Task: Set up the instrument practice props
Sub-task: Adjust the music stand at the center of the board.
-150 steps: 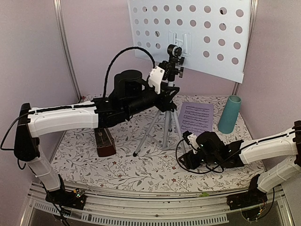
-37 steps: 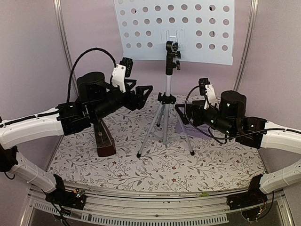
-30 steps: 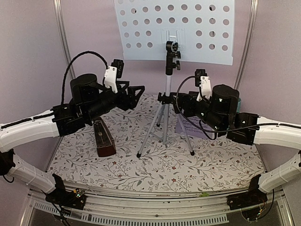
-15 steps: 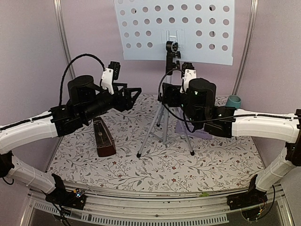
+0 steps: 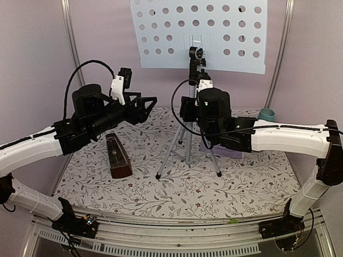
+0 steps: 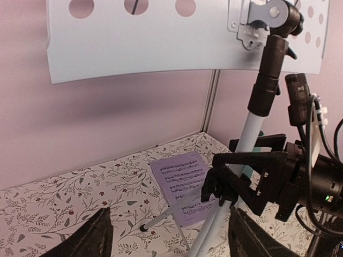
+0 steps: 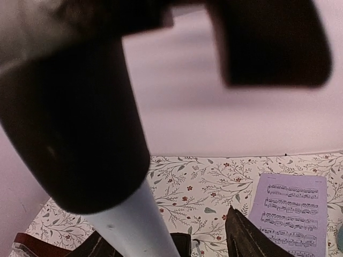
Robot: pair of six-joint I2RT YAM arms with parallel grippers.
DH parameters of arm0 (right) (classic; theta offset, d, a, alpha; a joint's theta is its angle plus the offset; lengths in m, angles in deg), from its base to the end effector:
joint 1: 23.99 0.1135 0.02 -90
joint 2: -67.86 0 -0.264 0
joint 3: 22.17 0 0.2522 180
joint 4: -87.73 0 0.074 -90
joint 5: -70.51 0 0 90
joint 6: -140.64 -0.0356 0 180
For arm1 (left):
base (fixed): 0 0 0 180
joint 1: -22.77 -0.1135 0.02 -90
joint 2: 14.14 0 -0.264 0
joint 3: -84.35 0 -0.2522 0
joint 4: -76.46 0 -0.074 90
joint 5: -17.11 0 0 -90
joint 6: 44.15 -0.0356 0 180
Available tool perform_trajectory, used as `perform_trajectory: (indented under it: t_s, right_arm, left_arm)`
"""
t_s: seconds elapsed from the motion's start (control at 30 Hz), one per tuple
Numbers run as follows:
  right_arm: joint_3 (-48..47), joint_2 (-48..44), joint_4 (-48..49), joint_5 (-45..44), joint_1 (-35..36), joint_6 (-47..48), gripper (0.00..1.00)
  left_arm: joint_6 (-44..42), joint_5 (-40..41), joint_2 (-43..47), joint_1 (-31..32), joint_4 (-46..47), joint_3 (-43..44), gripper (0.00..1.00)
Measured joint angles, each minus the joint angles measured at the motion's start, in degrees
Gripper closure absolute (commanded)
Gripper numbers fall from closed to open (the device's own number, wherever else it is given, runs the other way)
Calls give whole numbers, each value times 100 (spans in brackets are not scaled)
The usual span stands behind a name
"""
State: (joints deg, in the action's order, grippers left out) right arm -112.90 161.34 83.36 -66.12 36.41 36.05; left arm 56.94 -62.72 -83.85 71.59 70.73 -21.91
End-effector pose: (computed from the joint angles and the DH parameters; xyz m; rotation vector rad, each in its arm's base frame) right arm 0.2130 0.3225 0.3527 -0.0602 1.6638 0.3041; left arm 0.1950 -0.2134 0.3756 0.3950 1.5927 -0.6664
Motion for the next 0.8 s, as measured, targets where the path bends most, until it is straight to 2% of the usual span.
perform_trajectory:
  t_s: [0.1, 0.13, 0.2, 0.33, 0.4, 0.6, 0.8]
  right_arm:
    - [-44, 87, -140, 0, 2, -101, 46]
    - [-44, 105, -192, 0, 2, -138, 55]
    - [-44, 120, -251, -4, 7, -184, 65]
    - [-109, 118, -310, 83, 13, -94, 100]
    - [-162, 103, -409, 22, 37, 302, 100]
    - [-109, 9, -455, 358, -59, 378, 100]
    - [439, -396, -87, 1274, -151, 798, 100]
  left_arm:
    - [2, -55, 0, -26, 0, 0, 26]
    - [2, -68, 0, -37, 0, 0, 26]
    - [4, -83, -2, -57, -2, 0, 27]
    - [9, -186, -17, -103, 0, 0, 28]
    - [0, -278, -57, -136, 4, 0, 29]
    - [-151, -717, -273, -216, 105, -57, 32]
    - [-391, -1333, -415, -236, 514, -385, 33]
